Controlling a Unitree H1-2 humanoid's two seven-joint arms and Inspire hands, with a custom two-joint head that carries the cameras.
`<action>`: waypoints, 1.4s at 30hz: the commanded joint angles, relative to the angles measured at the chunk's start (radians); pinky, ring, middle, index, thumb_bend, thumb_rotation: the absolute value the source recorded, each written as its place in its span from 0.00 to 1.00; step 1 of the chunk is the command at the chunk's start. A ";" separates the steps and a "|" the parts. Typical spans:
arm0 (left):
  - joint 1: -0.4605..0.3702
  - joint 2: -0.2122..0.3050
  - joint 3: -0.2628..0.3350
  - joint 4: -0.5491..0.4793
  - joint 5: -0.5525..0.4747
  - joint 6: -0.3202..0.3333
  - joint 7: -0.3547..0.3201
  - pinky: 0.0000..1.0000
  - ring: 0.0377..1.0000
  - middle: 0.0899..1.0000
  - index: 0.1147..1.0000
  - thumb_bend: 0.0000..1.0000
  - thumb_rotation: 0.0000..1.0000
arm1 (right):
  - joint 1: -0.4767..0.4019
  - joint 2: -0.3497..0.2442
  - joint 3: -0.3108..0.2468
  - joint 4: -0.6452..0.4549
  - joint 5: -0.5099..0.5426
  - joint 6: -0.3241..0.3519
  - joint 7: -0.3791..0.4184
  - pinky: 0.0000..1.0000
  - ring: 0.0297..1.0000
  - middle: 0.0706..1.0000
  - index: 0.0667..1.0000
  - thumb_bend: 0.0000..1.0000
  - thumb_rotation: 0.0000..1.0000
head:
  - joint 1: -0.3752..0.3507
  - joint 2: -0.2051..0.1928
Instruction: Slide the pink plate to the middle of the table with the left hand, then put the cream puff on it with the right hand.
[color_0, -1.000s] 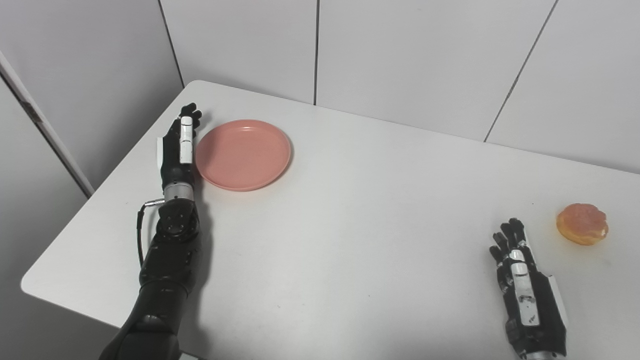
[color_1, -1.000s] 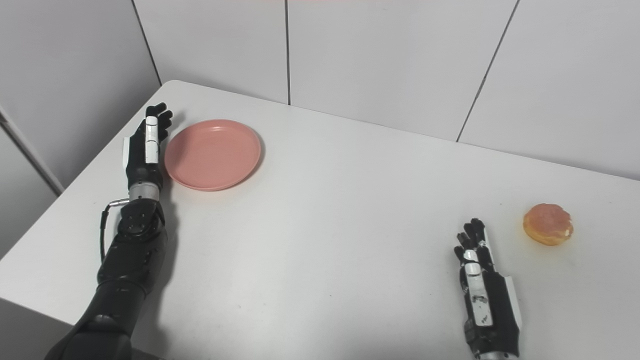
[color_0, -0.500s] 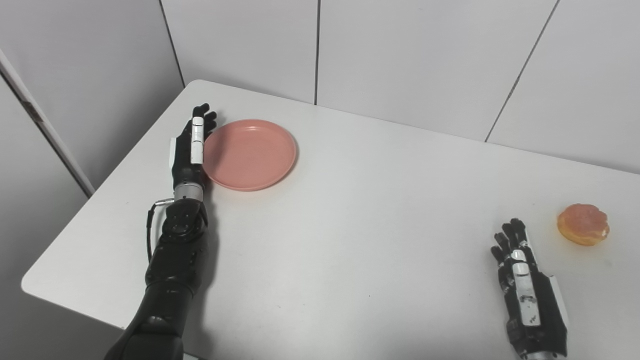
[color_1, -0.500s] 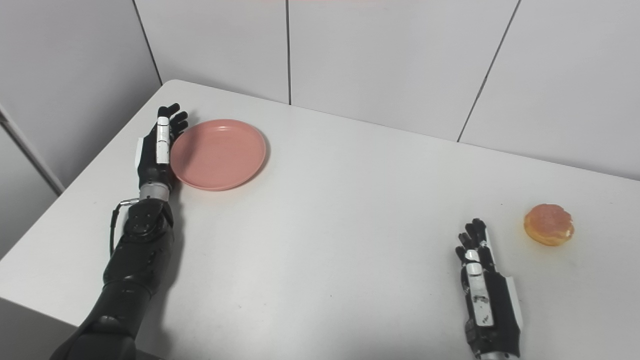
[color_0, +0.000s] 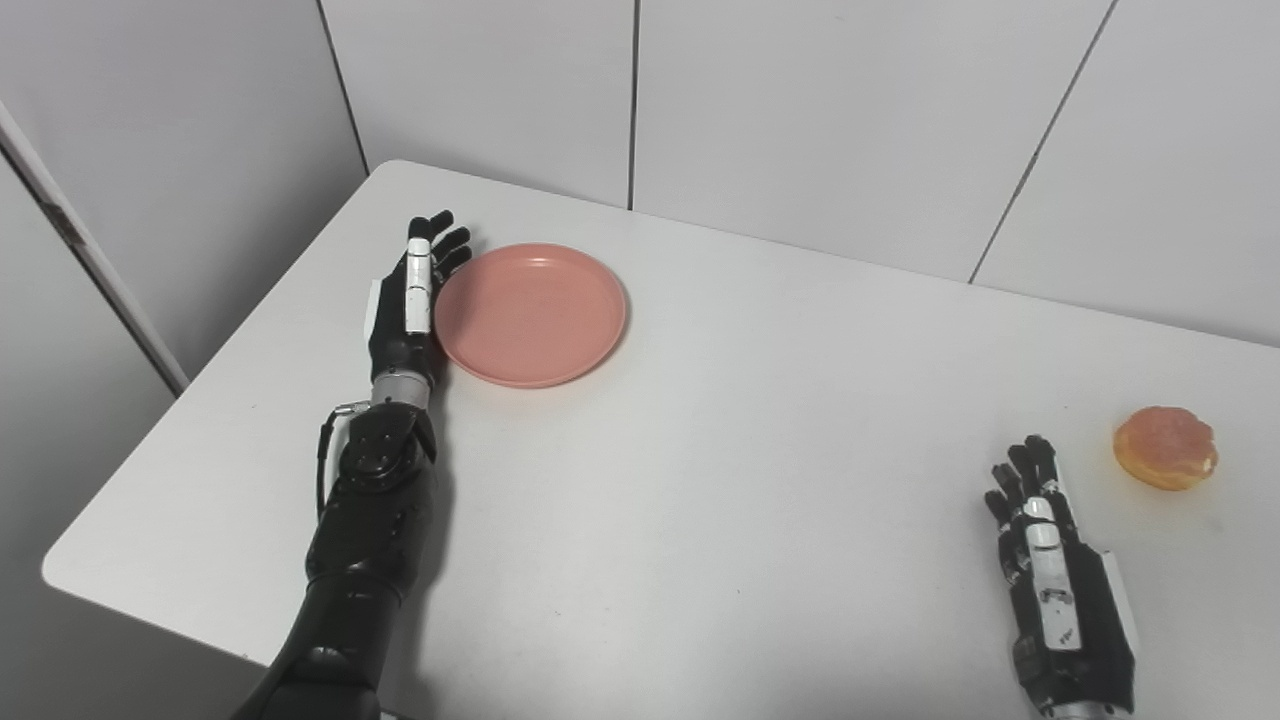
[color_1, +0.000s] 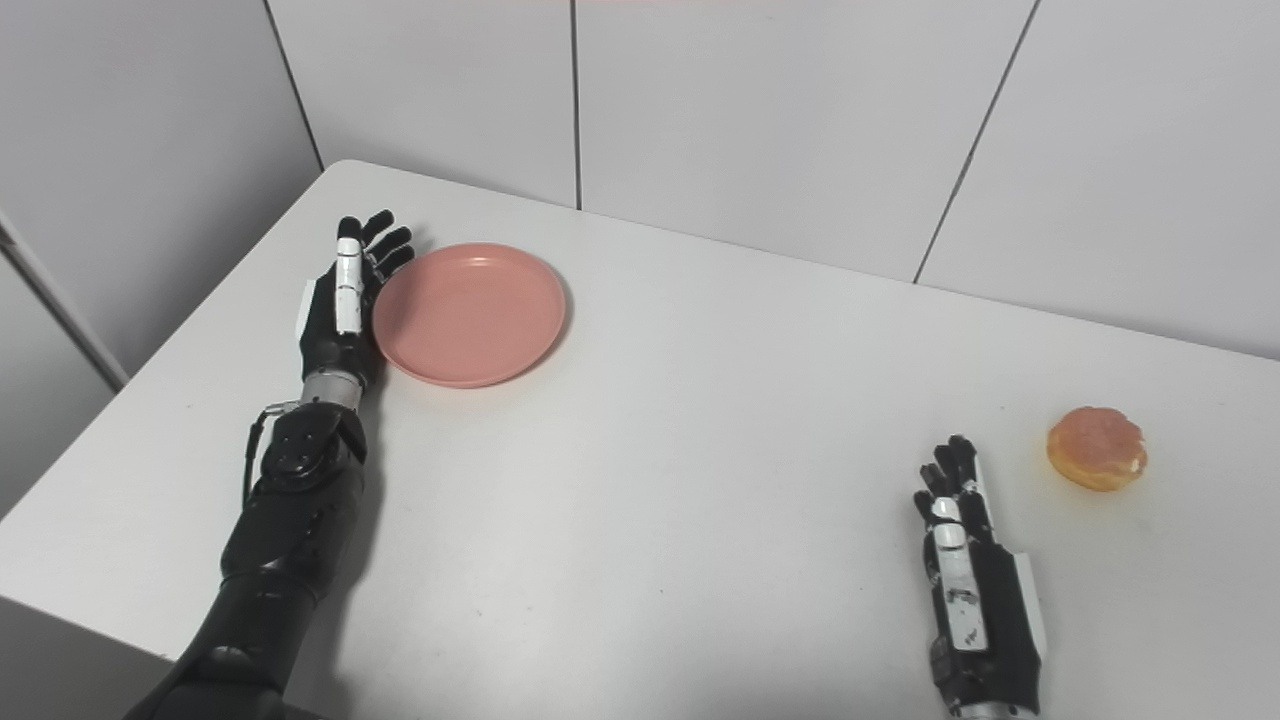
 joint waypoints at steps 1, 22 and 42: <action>-0.011 -0.001 -0.008 -0.028 -0.010 -0.001 -0.022 0.85 0.84 0.81 0.79 0.75 1.00 | -0.013 0.002 -0.001 -0.036 0.005 -0.025 0.000 1.00 1.00 1.00 1.00 0.58 0.84 | -0.008 0.004; 0.014 -0.026 -0.109 -0.108 0.027 0.048 -0.080 0.88 0.84 0.81 0.78 0.76 1.00 | -0.005 0.012 0.008 -0.070 -0.049 -0.014 -0.033 1.00 0.98 0.99 1.00 0.53 0.85 | -0.069 0.019; 0.041 -0.059 -0.188 -0.161 0.043 0.127 -0.144 0.84 0.83 0.79 0.78 0.71 1.00 | -0.013 0.039 0.014 -0.064 -0.075 -0.020 -0.067 1.00 0.97 0.97 0.97 0.50 0.87 | -0.154 0.037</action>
